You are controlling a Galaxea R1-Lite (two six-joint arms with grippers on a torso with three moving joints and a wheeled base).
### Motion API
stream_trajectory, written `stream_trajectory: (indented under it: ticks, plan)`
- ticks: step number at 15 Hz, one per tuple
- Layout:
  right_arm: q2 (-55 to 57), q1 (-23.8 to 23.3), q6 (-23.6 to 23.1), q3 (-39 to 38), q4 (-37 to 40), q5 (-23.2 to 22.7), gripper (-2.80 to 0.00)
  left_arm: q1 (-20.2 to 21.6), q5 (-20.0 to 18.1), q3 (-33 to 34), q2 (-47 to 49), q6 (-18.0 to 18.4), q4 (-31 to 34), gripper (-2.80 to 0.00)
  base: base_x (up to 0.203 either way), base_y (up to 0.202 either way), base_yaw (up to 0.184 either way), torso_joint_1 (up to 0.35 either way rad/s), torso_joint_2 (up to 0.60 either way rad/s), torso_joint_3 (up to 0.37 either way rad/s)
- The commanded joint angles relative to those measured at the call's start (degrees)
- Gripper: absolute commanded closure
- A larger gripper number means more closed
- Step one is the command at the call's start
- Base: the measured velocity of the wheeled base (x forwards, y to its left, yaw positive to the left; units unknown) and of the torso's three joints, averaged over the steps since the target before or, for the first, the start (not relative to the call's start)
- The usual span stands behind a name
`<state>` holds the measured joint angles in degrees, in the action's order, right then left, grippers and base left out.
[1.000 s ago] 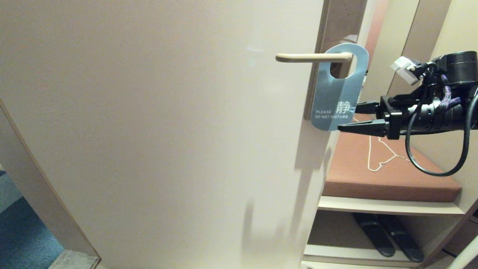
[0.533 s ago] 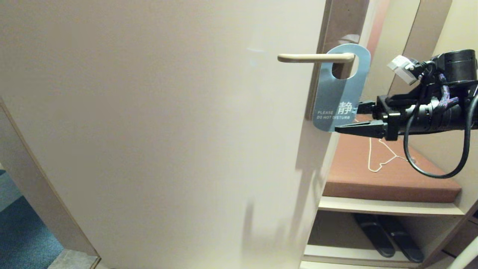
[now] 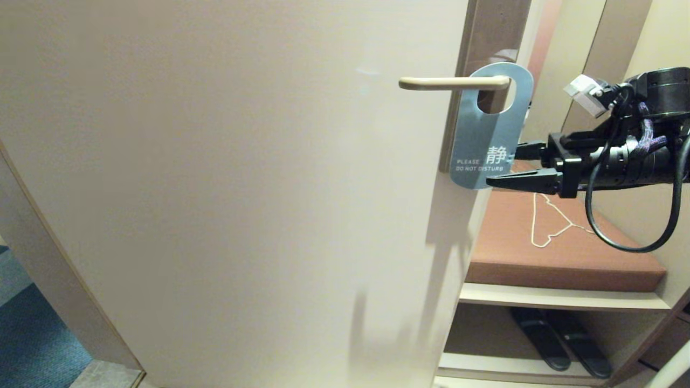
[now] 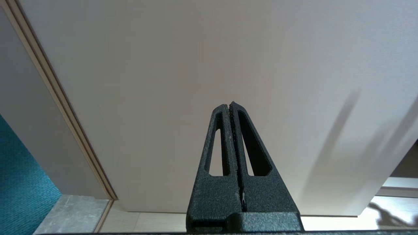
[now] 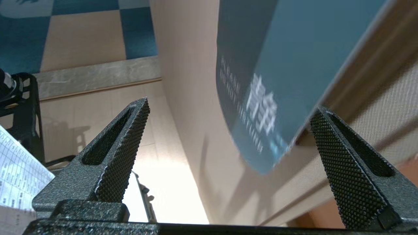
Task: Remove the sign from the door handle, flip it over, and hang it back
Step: Take down the sign
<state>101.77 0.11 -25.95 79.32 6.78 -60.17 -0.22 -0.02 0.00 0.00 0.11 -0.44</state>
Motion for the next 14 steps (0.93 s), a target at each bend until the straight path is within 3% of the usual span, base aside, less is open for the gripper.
stream_trajectory:
  ticks: [1, 14]
  plan:
    - [0.4, 0.1, -0.1, 1.5, 0.1, -0.4, -2.80, 0.0, 0.0, 0.0, 0.0, 0.0, 0.0, 0.00, 0.000, 0.000, 0.000, 0.000, 0.00, 0.000]
    - [2.5, 1.1, 0.0, 5.5, 0.0, -0.6, -2.80, 0.0, 0.0, 0.0, 0.0, 0.0, 0.0, 0.00, 0.000, 0.000, 0.000, 0.000, 0.00, 0.000]
